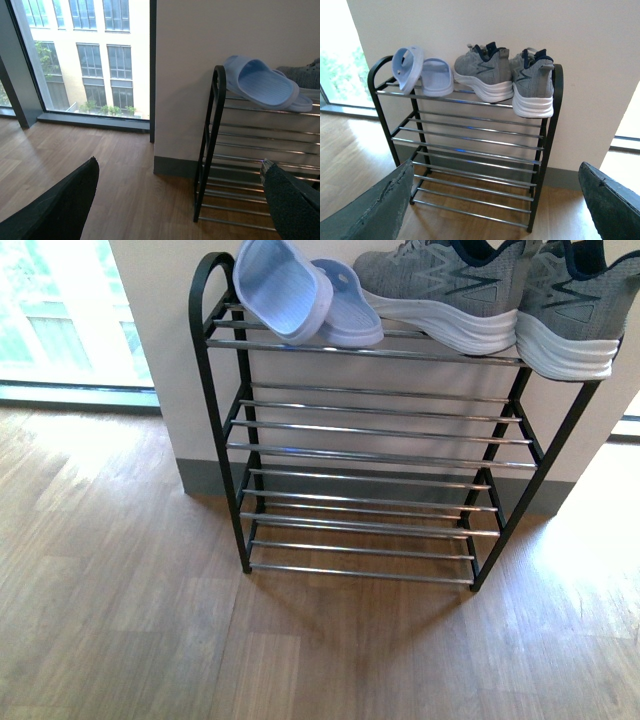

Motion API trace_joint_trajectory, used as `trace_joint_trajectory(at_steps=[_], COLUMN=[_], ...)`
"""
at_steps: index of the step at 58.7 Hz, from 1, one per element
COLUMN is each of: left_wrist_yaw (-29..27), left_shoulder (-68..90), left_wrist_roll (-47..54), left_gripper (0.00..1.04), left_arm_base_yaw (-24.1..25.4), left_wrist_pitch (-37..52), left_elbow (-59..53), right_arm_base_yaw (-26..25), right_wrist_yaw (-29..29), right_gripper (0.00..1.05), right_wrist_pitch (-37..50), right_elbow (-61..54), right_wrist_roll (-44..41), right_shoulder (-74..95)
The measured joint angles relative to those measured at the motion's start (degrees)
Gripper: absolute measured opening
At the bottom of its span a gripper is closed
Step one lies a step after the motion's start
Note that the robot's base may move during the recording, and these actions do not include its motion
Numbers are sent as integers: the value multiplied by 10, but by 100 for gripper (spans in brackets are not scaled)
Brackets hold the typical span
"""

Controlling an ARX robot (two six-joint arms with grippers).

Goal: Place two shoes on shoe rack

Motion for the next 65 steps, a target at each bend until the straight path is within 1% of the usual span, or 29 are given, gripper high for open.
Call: trace_joint_trajectory(at_steps=[65], left_wrist_yaw=[0], left_shoulder=[0], left_wrist_roll=[0], left_gripper=[95], left_arm_base_yaw=[0], left_wrist_pitch=[0], left_elbow=[0], right_arm_base_yaw=[0], right_wrist_yaw=[0], right_gripper=[96], right_wrist_pitch=[0], right_elbow=[0], right_wrist_roll=[0], right_shoulder=[0])
